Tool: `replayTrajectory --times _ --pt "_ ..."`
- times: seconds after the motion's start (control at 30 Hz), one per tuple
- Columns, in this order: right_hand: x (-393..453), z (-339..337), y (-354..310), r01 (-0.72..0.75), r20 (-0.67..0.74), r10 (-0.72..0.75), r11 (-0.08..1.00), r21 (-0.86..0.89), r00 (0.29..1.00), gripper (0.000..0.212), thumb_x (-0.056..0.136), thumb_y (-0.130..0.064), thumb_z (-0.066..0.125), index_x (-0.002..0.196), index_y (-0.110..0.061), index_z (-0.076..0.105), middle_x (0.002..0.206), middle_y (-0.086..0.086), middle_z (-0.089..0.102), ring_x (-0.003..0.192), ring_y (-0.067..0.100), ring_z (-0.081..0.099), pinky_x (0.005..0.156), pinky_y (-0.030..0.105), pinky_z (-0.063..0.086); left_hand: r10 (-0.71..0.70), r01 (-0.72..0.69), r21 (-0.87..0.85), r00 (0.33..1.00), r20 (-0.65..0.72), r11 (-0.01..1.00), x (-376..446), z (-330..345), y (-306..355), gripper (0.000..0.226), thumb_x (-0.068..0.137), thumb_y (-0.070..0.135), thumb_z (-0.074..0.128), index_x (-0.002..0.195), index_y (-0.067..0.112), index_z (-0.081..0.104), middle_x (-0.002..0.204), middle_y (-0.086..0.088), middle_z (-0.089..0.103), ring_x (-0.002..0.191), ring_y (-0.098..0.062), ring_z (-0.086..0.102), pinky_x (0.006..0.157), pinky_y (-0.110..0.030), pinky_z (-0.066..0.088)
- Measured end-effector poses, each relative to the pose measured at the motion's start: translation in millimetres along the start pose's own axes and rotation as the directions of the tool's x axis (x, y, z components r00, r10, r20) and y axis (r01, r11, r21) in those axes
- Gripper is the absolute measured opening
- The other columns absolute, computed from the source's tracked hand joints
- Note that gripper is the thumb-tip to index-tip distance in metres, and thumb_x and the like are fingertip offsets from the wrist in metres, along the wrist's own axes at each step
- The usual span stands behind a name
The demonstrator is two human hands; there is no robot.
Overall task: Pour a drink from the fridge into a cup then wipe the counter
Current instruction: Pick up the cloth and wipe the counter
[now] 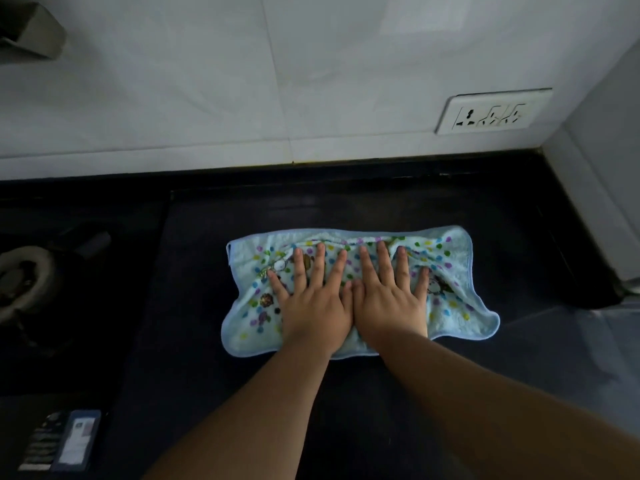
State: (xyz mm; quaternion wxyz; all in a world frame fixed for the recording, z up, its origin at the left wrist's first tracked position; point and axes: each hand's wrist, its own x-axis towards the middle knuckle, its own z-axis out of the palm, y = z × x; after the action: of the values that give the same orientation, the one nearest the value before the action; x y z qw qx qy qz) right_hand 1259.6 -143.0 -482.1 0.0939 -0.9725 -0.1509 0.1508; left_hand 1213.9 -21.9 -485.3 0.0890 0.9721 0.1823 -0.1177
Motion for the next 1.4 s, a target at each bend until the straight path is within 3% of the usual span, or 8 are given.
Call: replayTrajectory --times 0.33,0.57,0.73,0.87,1.1,1.27,1.33,1.4 --pt "74.7 -8.4 -3.4 -0.033 -0.059 0.033 0.999 -0.002 0.998 0.064 0.104 -0.058 0.005 0.163 -0.043 -0.014 0.174 -0.010 -0.019 0.159 0.025 -0.023 0.124 0.062 -0.014 -0.020 0.019 -0.030 0.999 -0.036 0.999 72.5 -13.9 8.5 0.059 0.106 0.060 0.001 0.161 0.049 -0.016 0.173 0.009 -0.024 0.159 -0.030 -0.027 0.117 -0.074 -0.016" --pt "60.4 -17.2 13.9 -0.111 -0.051 0.112 0.994 0.018 0.992 0.060 0.104 -0.061 0.009 0.161 -0.052 -0.007 0.173 -0.017 -0.017 0.159 0.017 -0.024 0.125 0.058 -0.016 -0.043 0.043 -0.010 0.999 -0.002 0.999 66.8 -12.8 37.4 0.062 0.106 0.058 0.001 0.163 0.040 -0.019 0.173 0.000 -0.027 0.158 -0.037 -0.027 0.115 -0.075 -0.017" --pt "28.3 -24.6 75.6 -0.354 -0.066 0.354 0.935 0.014 0.933 0.064 0.098 -0.069 0.012 0.158 -0.059 -0.008 0.174 -0.012 -0.016 0.160 0.024 -0.020 0.123 0.063 -0.015 0.169 -0.168 -0.036 0.986 0.017 0.985 42.1 -4.4 95.6 0.060 0.108 0.054 0.003 0.165 0.041 -0.010 0.174 0.002 -0.023 0.158 -0.036 -0.027 0.112 -0.075 -0.021" --pt "20.9 -23.6 77.2 -0.407 -0.060 0.406 0.913 -0.007 0.912 0.069 0.092 -0.080 0.009 0.156 -0.062 -0.011 0.174 -0.009 -0.018 0.159 0.031 -0.021 0.122 0.068 -0.013 0.263 -0.264 -0.030 0.965 -0.008 0.964 38.0 -1.6 80.2 0.060 0.108 0.057 0.008 0.166 0.045 0.000 0.176 0.008 -0.014 0.159 -0.029 -0.026 0.116 -0.070 -0.021" --pt "25.9 -15.1 4.5 -0.288 0.010 0.288 0.957 -0.041 0.957 0.074 0.090 -0.086 0.009 0.156 -0.061 -0.014 0.173 -0.008 -0.023 0.157 0.040 -0.025 0.121 0.070 -0.010 0.119 -0.119 -0.002 0.993 0.009 0.993 37.6 -17.4 -17.9 0.073 0.095 0.081 0.007 0.160 0.055 -0.013 0.171 0.007 -0.030 0.155 -0.030 -0.035 0.114 -0.073 -0.022" --pt "37.1 -30.3 -34.6 -0.024 -0.039 0.021 0.997 -0.078 0.999 0.070 0.095 -0.080 0.024 0.160 -0.053 0.018 0.172 0.002 0.015 0.156 0.034 0.014 0.120 0.055 0.018 0.095 -0.095 0.013 0.995 -0.031 0.995 17.8 -28.2 -107.7 0.074 0.097 0.080 0.009 0.163 0.051 -0.010 0.175 0.012 -0.015 0.163 -0.015 -0.008 0.127 -0.052 0.007" --pt "42.3 -30.4 -19.9 0.001 -0.053 -0.005 0.997 -0.080 0.999 0.071 0.095 -0.080 0.025 0.160 -0.055 0.015 0.175 -0.002 0.006 0.161 0.030 0.001 0.126 0.057 0.009 0.131 -0.129 0.029 0.988 -0.085 0.991 4.6 -29.2 -128.9 0.071 0.101 0.075 0.014 0.164 0.049 -0.004 0.176 0.016 -0.003 0.162 -0.014 0.005 0.121 -0.046 0.018" --pt "42.9 -22.4 0.1 0.007 0.015 -0.005 0.993 -0.117 1.000 0.076 0.091 -0.086 0.014 0.159 -0.058 -0.006 0.175 -0.010 -0.014 0.160 0.025 -0.021 0.127 0.061 -0.007 0.153 -0.148 0.051 0.983 -0.103 0.988 -4.4 -25.2 -136.3 0.067 0.103 0.071 0.013 0.165 0.048 -0.002 0.175 0.018 -0.001 0.161 -0.013 0.007 0.120 -0.044 0.019"
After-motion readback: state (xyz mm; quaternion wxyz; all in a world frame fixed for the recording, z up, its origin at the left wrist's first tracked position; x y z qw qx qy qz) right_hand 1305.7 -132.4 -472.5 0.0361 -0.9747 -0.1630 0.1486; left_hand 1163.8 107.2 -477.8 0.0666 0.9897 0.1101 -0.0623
